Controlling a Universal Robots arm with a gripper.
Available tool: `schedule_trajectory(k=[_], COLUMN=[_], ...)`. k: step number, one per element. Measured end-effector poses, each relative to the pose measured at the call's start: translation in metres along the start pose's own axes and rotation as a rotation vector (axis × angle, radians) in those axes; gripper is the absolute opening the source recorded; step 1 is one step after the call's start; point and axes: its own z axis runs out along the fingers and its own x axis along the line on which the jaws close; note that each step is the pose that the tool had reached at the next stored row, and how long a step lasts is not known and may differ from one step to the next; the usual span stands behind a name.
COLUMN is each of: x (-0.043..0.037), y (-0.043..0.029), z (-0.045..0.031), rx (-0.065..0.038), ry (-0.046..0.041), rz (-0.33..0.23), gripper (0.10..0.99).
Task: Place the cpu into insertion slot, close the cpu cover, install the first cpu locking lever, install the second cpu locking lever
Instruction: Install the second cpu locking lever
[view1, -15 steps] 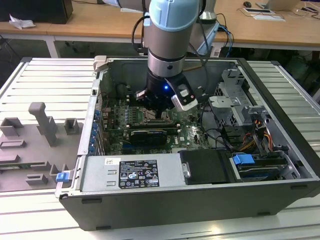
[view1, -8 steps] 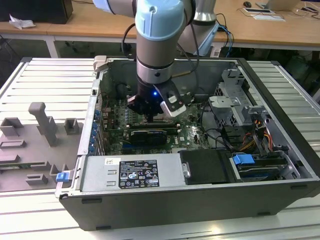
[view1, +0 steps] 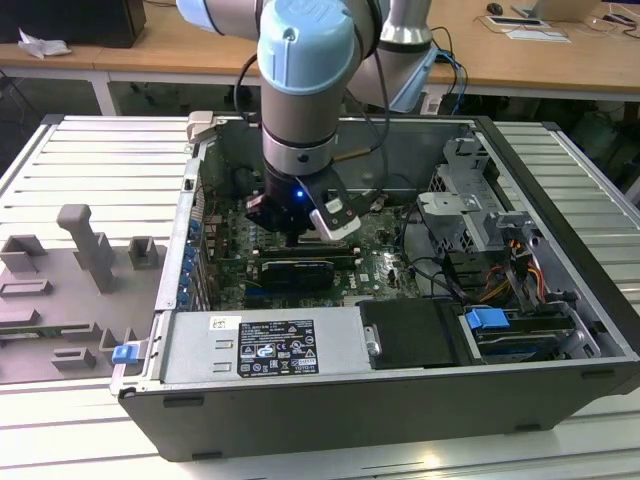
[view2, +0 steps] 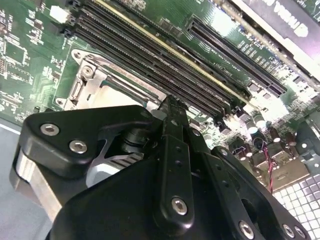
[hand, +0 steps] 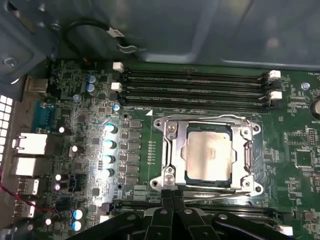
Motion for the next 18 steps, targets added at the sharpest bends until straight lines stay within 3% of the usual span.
schedule_trajectory(k=[3,5,8,10,16,18], x=[0.0058,0.0059,0.0061,0.0071,0.0107,0.0107], y=[-0.0030,-0.0036,-0.0050,-0.0056,-0.0056,-0.0040], z=[0.0036,0.0063,0.0119,0.0156,0.0157,0.0076], rx=[-0.024,-0.030,-0.048,-0.072,-0.080,-0.080], ry=[-0.0017,-0.0019,-0.0026,-0.0038,-0.0041,-0.0041], rz=[0.000,0.000,0.000,-0.001,-0.002,-0.002], gripper=[0.106,0.106,0.106,0.106,0.106,0.106])
